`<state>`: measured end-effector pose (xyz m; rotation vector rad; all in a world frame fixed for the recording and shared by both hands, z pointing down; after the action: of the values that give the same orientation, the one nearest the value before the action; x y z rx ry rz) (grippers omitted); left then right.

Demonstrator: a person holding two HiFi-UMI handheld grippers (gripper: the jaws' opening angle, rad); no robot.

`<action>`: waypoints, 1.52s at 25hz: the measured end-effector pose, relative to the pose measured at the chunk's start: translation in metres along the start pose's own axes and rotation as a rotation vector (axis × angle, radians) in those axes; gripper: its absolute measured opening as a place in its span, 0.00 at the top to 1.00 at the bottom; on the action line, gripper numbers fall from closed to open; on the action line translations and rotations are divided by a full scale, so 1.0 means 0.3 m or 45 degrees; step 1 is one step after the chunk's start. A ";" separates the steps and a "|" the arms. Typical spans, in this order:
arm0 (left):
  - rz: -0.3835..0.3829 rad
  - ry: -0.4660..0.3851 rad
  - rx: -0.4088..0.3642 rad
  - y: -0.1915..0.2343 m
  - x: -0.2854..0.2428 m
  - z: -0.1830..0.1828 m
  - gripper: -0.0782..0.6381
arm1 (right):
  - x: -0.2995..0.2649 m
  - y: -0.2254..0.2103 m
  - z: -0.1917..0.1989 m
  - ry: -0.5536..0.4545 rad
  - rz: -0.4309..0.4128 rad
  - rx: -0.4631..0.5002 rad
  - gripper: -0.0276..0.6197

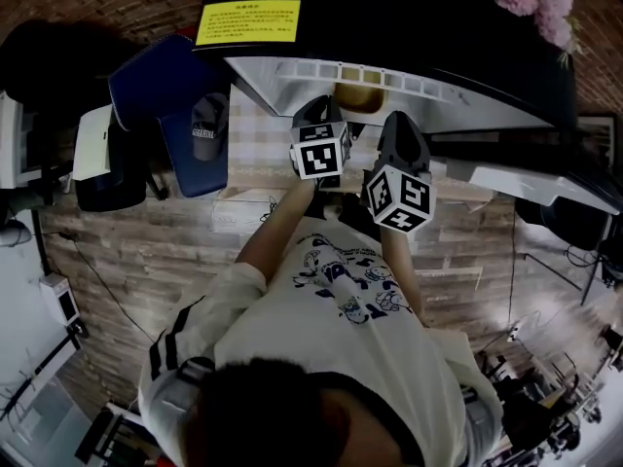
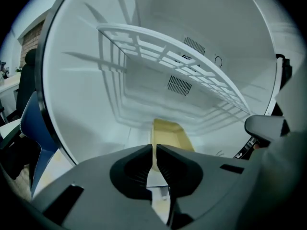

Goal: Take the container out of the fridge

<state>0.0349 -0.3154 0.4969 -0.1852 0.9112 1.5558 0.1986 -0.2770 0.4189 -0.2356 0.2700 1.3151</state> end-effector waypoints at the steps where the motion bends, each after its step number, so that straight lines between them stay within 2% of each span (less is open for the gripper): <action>1: -0.010 0.003 0.004 -0.004 -0.007 0.000 0.86 | 0.001 -0.008 -0.001 0.003 -0.007 0.000 0.89; 4: -0.037 0.015 0.018 -0.015 -0.030 0.000 0.85 | -0.002 -0.033 -0.002 0.020 -0.026 0.005 0.89; 7: -0.054 0.035 0.038 -0.020 -0.048 0.005 0.75 | -0.006 -0.057 0.001 0.032 -0.033 0.003 0.89; 13: -0.101 0.068 0.021 -0.027 -0.065 -0.007 0.74 | -0.004 -0.085 0.008 0.048 -0.044 0.002 0.89; 19: -0.134 0.081 0.065 -0.015 -0.116 0.009 0.73 | -0.006 -0.100 0.024 0.071 -0.046 -0.007 0.89; 33: -0.179 0.111 0.061 -0.015 -0.172 0.007 0.74 | -0.003 -0.111 0.038 0.095 -0.053 -0.011 0.89; 38: -0.201 0.107 0.050 -0.009 -0.176 0.013 0.79 | -0.003 -0.119 0.044 0.105 -0.059 -0.009 0.89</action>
<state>0.0508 -0.3537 0.5297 -0.2891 0.9688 1.3911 0.2338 -0.2819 0.4323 -0.3006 0.3277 1.2621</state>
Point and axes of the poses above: the fingertips, and each gripper's own axes: x backward along the fingers, y to its left, z out of its underside, the point moved 9 cm from there along x, backward along the fingers, and after that the axes turned 10 degrees about x, right-handed, at the moved point
